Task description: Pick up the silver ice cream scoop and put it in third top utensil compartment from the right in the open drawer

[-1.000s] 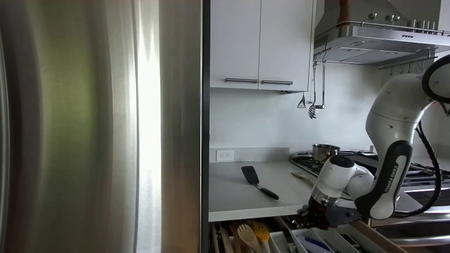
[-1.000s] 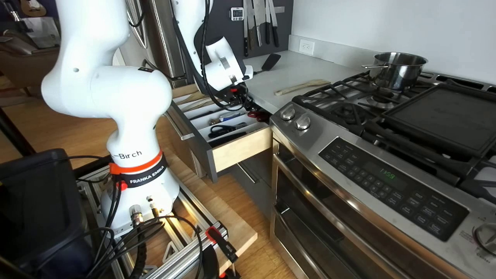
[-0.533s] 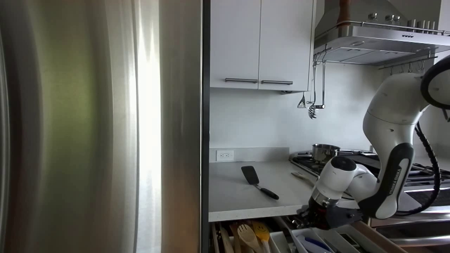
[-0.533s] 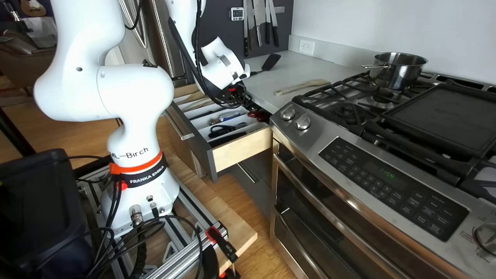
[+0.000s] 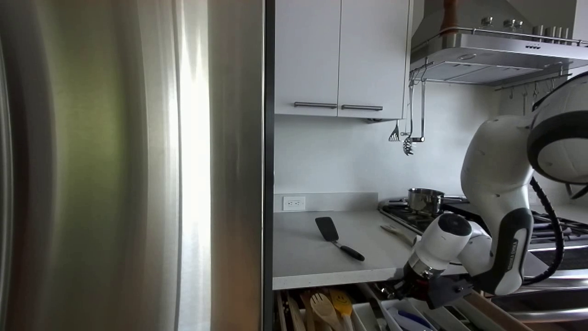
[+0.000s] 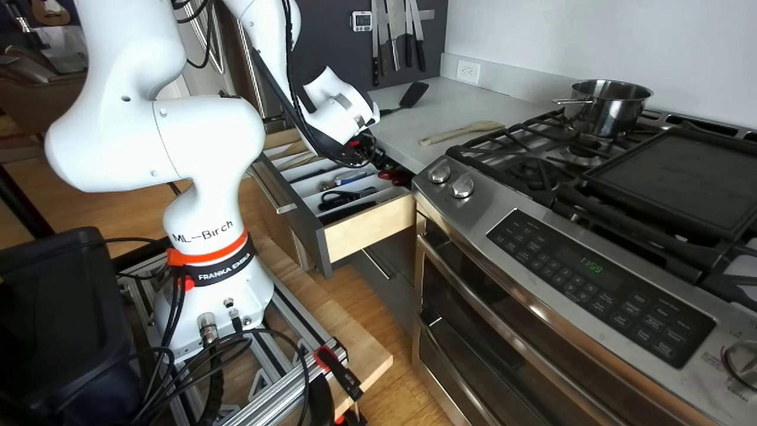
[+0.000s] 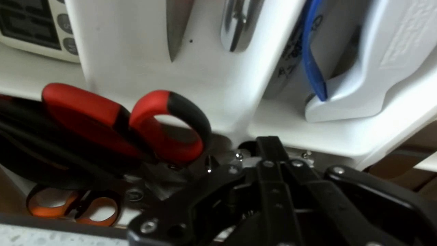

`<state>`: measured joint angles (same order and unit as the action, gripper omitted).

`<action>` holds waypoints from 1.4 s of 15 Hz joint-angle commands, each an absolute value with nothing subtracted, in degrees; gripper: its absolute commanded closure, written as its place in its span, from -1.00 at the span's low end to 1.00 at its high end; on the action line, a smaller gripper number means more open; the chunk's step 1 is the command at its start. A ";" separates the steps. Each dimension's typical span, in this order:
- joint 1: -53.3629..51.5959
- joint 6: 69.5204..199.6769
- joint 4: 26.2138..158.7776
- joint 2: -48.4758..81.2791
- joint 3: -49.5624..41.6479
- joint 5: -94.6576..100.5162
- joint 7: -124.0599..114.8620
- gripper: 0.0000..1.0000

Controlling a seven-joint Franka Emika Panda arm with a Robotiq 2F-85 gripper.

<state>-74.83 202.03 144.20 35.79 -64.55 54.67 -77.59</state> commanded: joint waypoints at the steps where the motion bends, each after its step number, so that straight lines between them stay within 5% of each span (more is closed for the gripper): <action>1: -77.08 209.23 139.53 47.94 -69.03 46.92 -74.16 0.99; 4: -78.29 212.65 140.19 52.14 -69.40 42.20 -73.93 0.99; 10: -66.70 199.22 143.30 34.29 -53.79 30.73 -51.70 0.99; 21: -52.13 160.61 144.62 7.76 -32.76 22.88 -39.48 0.99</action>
<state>-55.10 169.98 143.38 16.18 -36.52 27.59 -44.32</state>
